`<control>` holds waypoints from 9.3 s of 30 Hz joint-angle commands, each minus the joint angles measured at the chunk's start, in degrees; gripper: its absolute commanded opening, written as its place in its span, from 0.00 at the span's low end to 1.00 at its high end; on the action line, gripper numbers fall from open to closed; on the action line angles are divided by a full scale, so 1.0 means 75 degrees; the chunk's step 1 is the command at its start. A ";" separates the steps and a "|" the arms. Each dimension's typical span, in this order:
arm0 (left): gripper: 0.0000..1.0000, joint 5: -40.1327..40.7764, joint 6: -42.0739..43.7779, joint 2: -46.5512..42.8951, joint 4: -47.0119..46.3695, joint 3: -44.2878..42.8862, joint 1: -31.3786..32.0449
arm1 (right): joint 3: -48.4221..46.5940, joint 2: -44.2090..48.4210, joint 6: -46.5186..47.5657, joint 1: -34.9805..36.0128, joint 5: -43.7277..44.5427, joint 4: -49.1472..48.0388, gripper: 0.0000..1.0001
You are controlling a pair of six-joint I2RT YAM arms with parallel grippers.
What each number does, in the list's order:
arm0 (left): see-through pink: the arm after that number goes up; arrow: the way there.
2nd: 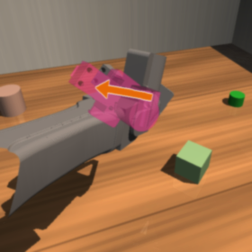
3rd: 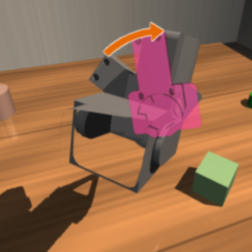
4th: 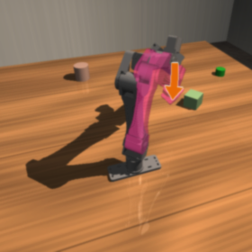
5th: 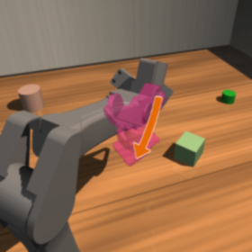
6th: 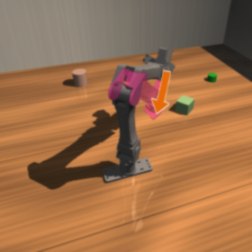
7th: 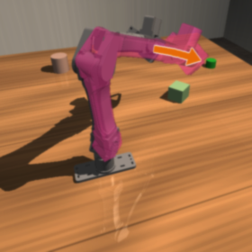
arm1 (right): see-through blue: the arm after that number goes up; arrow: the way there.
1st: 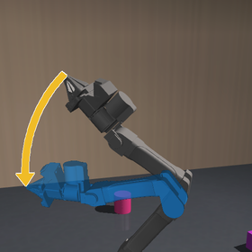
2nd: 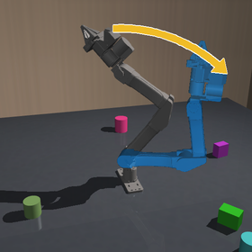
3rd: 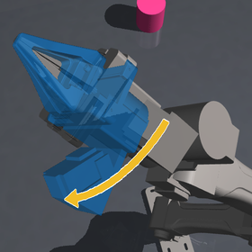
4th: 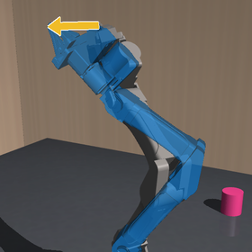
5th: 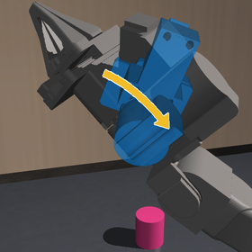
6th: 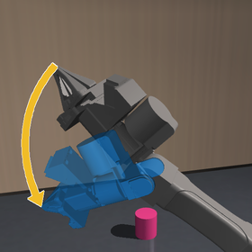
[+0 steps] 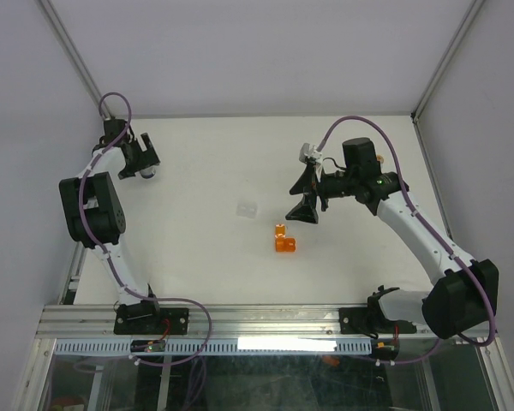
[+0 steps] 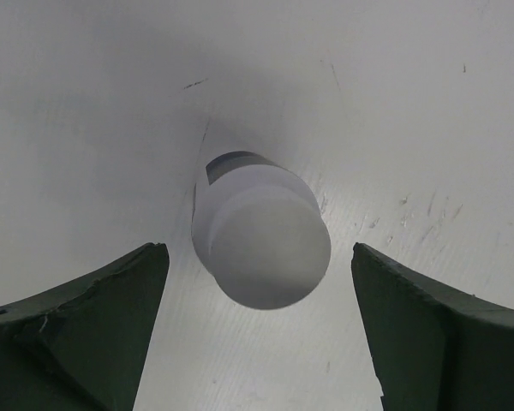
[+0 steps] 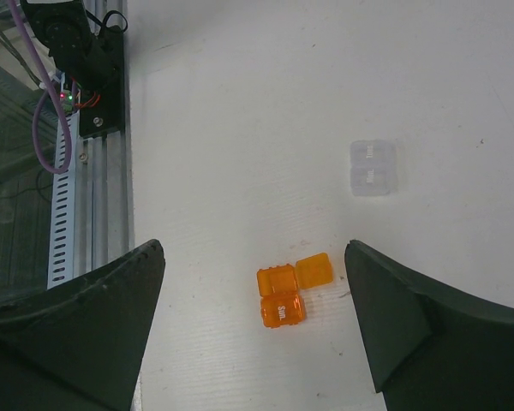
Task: Sort the pills into containers
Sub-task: Unscrew the lid of the pill bottle.
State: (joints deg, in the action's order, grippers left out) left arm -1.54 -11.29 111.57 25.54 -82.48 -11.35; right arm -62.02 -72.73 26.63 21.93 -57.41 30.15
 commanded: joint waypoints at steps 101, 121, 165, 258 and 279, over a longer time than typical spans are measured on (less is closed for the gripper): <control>0.47 -0.0640 -0.7292 -0.4579 -1.1074 0.7147 0.8627 | 0.2409 0.1309 0.2050 0.1062 0.0352 -0.2715 0.15; 0.97 -0.2671 0.2309 -0.8401 -0.9444 0.8141 0.8624 | 0.1560 0.1024 0.2013 0.0091 -0.2232 -0.0713 0.00; 0.35 -0.4896 0.4820 -0.5278 -0.9098 0.6589 0.8604 | 0.1262 0.0830 0.3820 0.0103 -0.2380 0.0940 0.00; 0.62 -0.4669 0.3400 -0.6145 -0.7063 0.5855 0.8217 | 0.0782 0.0510 0.4195 0.0235 -0.1814 0.1936 0.00; 0.00 -0.4378 0.1289 -0.5866 -0.7200 0.5597 0.8229 | 0.0750 0.0503 0.3680 0.0223 -0.1519 0.1585 0.00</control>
State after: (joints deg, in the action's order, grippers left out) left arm -35.53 9.37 67.51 -25.71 -37.50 50.50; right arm -53.47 -69.10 55.72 23.31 -68.95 45.21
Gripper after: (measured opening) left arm 0.162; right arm 0.546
